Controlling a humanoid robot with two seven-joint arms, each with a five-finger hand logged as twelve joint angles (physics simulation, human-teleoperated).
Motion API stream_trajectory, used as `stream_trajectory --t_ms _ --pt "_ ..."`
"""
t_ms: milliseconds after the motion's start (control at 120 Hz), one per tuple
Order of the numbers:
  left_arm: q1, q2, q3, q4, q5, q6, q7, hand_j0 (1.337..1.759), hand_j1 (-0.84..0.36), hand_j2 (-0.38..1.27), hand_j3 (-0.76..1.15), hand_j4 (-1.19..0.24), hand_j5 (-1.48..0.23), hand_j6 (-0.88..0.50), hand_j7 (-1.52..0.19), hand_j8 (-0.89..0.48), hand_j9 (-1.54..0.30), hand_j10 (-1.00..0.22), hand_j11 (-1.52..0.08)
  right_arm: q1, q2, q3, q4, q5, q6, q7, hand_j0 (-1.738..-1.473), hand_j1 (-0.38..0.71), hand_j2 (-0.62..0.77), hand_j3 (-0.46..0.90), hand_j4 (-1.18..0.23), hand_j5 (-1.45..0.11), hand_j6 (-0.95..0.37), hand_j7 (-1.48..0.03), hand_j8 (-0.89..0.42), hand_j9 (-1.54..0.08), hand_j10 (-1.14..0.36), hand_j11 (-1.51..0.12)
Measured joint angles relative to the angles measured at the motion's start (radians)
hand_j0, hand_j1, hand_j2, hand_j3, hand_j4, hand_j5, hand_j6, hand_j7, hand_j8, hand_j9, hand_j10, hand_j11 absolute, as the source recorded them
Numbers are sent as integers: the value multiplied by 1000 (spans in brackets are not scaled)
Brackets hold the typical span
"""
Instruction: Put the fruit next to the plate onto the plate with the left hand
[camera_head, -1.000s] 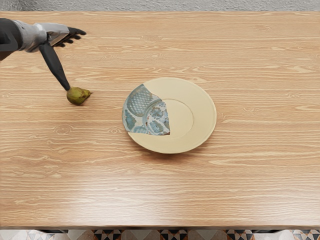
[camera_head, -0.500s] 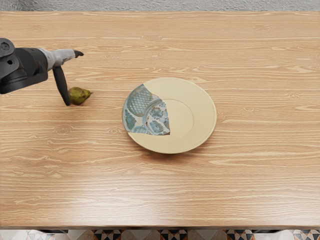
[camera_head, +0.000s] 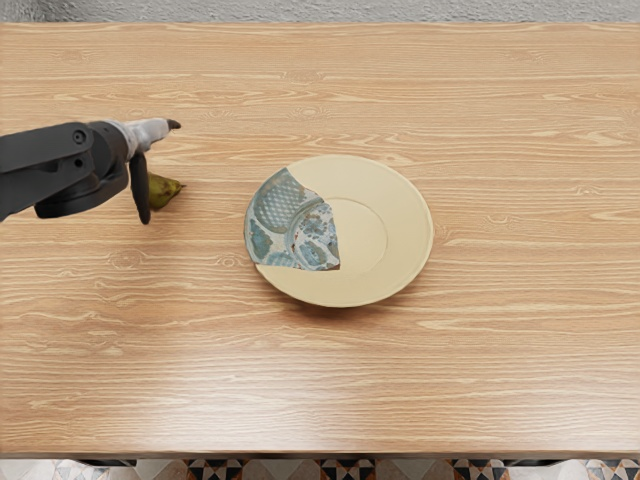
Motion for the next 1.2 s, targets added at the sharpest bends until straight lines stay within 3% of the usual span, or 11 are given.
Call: stream_trajectory --t_ms 317,458,817,1200 --pt "3 -38 93 20 16 69 0 1658 180 31 0 -147 -186 -148 -186 -148 -186 -146 -185 0 0 0 0 0 0 0 -1658 -349 0 0 0 0 0 0 0 0 0 0" --pt "14 -77 104 65 46 88 0 1658 139 38 0 -181 -231 -182 -230 -182 -230 -180 -230 0 0 0 0 0 0 0 -1658 -349 0 0 0 0 0 0 0 0 0 0" --pt "41 -189 147 212 78 112 0 1658 110 43 0 -204 -261 -205 -261 -205 -261 -204 -261 0 0 0 0 0 0 0 -1658 -349 0 0 0 0 0 0 0 0 0 0" --pt "43 -196 161 237 78 113 0 1658 98 45 0 -214 -275 -216 -275 -215 -274 -214 -274 0 0 0 0 0 0 0 -1658 -349 0 0 0 0 0 0 0 0 0 0"
